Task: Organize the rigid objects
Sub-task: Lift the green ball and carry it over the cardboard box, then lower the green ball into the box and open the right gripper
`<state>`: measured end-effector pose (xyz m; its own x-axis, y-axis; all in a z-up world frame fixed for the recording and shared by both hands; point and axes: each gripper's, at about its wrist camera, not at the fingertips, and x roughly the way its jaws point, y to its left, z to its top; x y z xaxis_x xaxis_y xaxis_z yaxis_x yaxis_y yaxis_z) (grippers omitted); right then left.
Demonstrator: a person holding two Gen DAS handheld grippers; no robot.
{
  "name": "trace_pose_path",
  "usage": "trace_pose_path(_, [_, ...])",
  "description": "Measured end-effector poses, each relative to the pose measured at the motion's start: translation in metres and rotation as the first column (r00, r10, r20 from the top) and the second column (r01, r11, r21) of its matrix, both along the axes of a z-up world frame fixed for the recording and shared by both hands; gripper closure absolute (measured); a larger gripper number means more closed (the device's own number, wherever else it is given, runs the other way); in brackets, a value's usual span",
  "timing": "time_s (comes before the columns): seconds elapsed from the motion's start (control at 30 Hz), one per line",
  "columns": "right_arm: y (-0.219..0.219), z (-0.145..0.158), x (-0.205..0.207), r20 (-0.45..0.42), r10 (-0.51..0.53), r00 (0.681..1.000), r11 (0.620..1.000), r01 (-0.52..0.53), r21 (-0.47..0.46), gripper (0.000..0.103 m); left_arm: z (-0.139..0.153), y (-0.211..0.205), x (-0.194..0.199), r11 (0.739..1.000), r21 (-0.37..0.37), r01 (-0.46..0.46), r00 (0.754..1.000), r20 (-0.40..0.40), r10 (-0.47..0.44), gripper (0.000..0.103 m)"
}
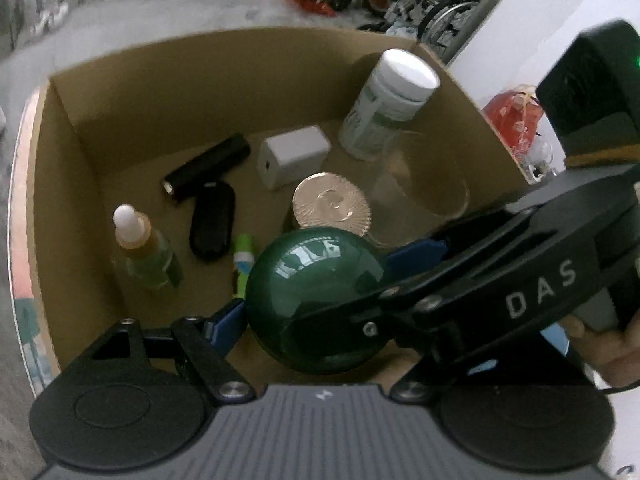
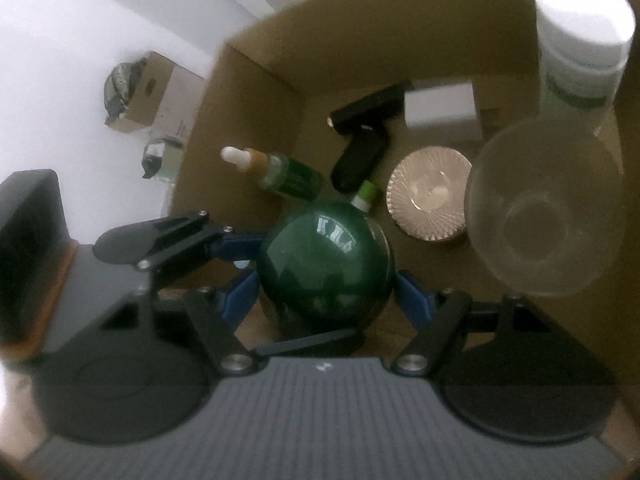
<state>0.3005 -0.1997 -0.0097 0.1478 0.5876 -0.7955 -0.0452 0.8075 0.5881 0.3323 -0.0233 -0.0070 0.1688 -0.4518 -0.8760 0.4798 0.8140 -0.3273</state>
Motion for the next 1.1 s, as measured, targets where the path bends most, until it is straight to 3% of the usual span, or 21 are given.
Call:
trace_pose_path(0.1, [0.001, -0.011, 0.006, -0.031, -0.005, 1.000, 1.000, 0.005, 0.000, 0.028, -0.011, -0.001, 0.006, 1.000, 0.023, -0.016, 0.999, -0.051, 0.017, 0.021])
trace_pose_path(0.33, [-0.010, -0.019, 0.013, -0.054, -0.021, 0.998, 1.000, 0.021, -0.005, 0.028, -0.006, 0.015, 0.012, 0.995, -0.089, -0.055, 0.992, -0.121, 0.044, 0.020])
trace_pose_path(0.57, [-0.013, -0.026, 0.015, -0.085, -0.028, 0.996, 0.999, 0.030, 0.019, 0.026, -0.003, 0.023, 0.010, 0.987, -0.150, -0.062, 0.988, -0.152, 0.039, 0.019])
trace_pose_path(0.7, [-0.017, -0.028, 0.018, -0.111, -0.040, 0.993, 0.999, 0.043, 0.027, 0.025, -0.008, 0.025, 0.013, 0.975, -0.198, -0.102, 0.976, -0.211, 0.060, 0.015])
trace_pose_path(0.97, [-0.027, -0.027, 0.019, -0.113, -0.069, 0.991, 0.997, 0.072, 0.028, 0.022, -0.019, 0.021, 0.020, 0.977, -0.182, -0.113, 0.970, -0.234, 0.069, 0.015])
trace_pose_path(1.1, [-0.022, -0.029, 0.023, -0.125, -0.067, 0.990, 0.997, 0.069, 0.015, 0.022, -0.021, 0.024, 0.023, 0.975, -0.190, -0.116, 0.965, -0.253, 0.065, 0.009])
